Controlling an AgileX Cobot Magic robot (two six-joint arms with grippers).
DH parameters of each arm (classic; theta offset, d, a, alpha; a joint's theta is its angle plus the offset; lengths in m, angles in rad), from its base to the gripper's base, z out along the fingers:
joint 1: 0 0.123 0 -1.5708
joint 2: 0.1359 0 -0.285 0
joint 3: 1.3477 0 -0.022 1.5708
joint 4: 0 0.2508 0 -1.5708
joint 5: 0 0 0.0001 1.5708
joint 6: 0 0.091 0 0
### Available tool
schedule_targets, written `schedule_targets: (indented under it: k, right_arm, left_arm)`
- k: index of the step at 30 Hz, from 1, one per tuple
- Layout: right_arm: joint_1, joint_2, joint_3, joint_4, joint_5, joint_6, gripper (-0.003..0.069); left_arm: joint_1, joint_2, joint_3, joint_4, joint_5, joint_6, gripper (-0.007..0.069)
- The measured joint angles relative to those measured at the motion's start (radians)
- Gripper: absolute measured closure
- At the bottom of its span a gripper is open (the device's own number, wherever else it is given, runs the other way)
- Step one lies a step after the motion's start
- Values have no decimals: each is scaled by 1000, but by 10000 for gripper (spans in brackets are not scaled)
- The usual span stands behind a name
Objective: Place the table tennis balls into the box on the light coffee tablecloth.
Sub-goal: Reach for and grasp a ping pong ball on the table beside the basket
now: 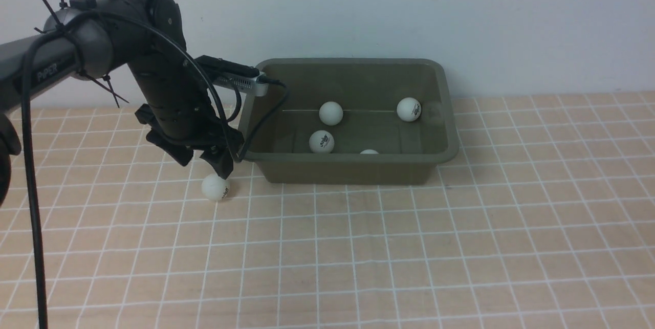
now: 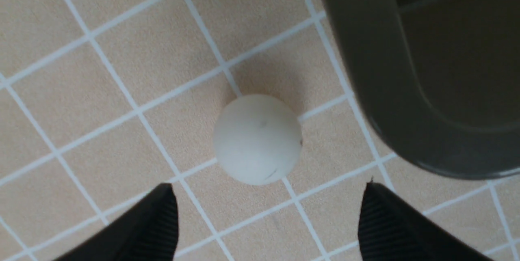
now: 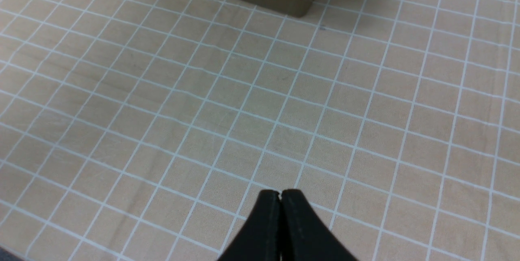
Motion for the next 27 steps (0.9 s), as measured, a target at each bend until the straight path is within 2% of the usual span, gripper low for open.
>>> schedule_targets:
  k: [27]
  right_arm:
    - [0,0,0,1,0,-1,677]
  left_arm:
    - [0,80,3,-2,-74,21,126]
